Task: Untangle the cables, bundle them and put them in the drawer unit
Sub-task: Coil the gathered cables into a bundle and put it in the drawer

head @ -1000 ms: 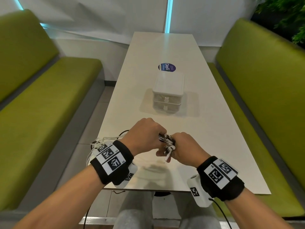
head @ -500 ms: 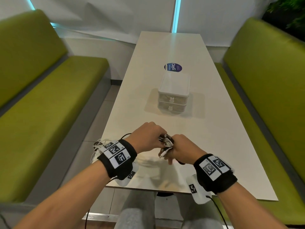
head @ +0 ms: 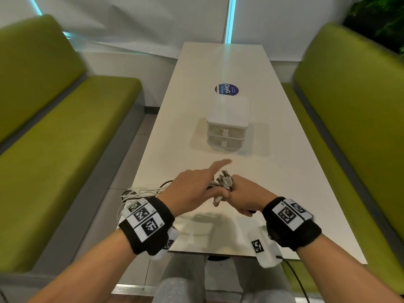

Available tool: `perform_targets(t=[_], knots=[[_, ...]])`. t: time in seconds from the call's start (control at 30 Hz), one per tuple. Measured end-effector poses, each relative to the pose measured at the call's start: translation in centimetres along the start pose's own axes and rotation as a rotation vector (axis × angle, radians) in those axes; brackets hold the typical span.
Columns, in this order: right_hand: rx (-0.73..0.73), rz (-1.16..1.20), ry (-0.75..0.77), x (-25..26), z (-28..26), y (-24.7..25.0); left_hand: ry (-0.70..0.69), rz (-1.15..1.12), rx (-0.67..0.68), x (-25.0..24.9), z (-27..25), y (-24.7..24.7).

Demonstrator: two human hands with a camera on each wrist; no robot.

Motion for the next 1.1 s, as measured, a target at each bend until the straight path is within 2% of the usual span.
perform_targets(t=[0.13, 0.23, 0.3, 0.47, 0.57, 0.67, 0.77, 0.83, 0.97, 1.1], knots=[[-0.009, 0.001, -0.024, -0.1, 0.1, -0.5, -0.12, 0.065, -0.1, -0.7, -0.3, 0.9], [-0.069, 0.014, -0.051, -0.7, 0.8, -0.6, -0.131, 0.04, -0.034, -0.8, -0.5, 0.6], [-0.095, 0.064, -0.084, -1.1, 1.0, -0.3, -0.086, 0.007, -0.008, 0.1, -0.6, 0.6], [-0.177, 0.603, -0.026, -1.1, 0.1, 1.0, 0.19, -0.267, -0.085, 4.3, -1.6, 0.5], [-0.203, 0.798, -0.035, -0.6, 0.3, 0.6, 0.231, -0.217, -0.201, 3.4, -1.8, 0.4], [-0.25, 0.979, 0.033, -0.1, 0.8, 0.4, 0.26, -0.287, -0.296, 2.4, -1.3, 0.0], [-0.264, 1.02, 0.169, 0.4, 0.6, 0.8, 0.284, -0.349, -0.305, 1.7, -1.0, -1.0], [-0.313, 0.959, 0.209, 0.7, 0.4, 1.1, 0.286, -0.361, -0.298, 0.9, -0.8, -1.5], [-0.518, 0.879, 0.099, 0.1, 0.8, 1.7, 0.249, -0.335, -0.279, -0.7, -0.1, -1.8], [-0.603, 0.938, -0.033, -0.6, 1.1, 1.2, 0.19, -0.224, -0.217, -1.3, 0.5, -1.7]])
Point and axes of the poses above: each hand's wrist, its own z-axis towards the middle knuckle, its own y-axis out of the back of the hand, x = y × z, the point moved 6 cm from there along z, towards the middle knuckle, and after that the axes turned 1 degree about x, right-handed, at the moved point
